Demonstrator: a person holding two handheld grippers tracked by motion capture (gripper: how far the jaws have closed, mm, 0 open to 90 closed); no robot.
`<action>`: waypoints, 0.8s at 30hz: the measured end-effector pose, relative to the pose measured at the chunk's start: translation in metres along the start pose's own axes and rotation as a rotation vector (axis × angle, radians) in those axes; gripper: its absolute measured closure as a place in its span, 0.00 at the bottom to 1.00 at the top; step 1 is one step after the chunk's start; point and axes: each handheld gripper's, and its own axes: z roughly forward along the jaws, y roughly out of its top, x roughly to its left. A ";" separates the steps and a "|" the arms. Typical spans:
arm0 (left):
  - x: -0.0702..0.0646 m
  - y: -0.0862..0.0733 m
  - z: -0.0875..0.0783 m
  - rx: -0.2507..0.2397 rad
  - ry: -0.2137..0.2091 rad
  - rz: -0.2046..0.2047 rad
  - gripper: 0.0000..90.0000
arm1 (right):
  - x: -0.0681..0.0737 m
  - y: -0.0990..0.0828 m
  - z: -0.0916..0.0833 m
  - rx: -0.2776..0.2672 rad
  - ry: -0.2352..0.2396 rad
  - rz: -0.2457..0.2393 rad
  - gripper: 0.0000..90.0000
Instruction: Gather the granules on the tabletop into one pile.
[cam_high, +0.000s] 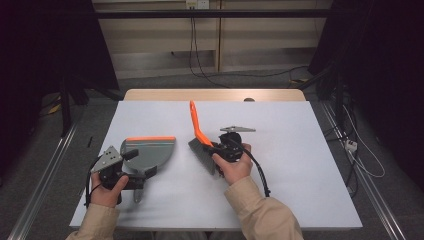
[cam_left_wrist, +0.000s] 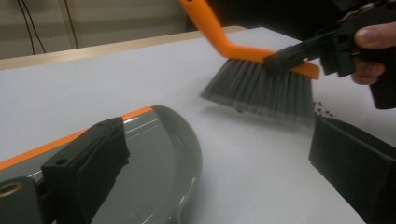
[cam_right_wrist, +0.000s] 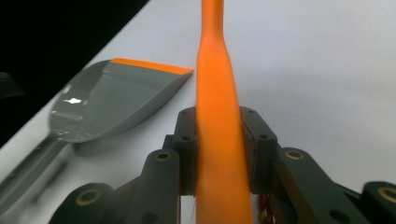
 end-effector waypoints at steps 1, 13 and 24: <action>0.000 0.000 0.000 0.000 0.000 0.000 0.05 | 0.000 0.000 0.005 0.014 -0.013 0.003 0.79; -0.001 0.000 0.000 0.000 0.002 0.009 0.05 | -0.019 -0.011 -0.018 0.043 -0.075 0.053 0.79; -0.003 0.001 0.001 0.003 0.000 0.013 0.05 | -0.029 -0.027 -0.044 0.016 -0.075 0.085 0.79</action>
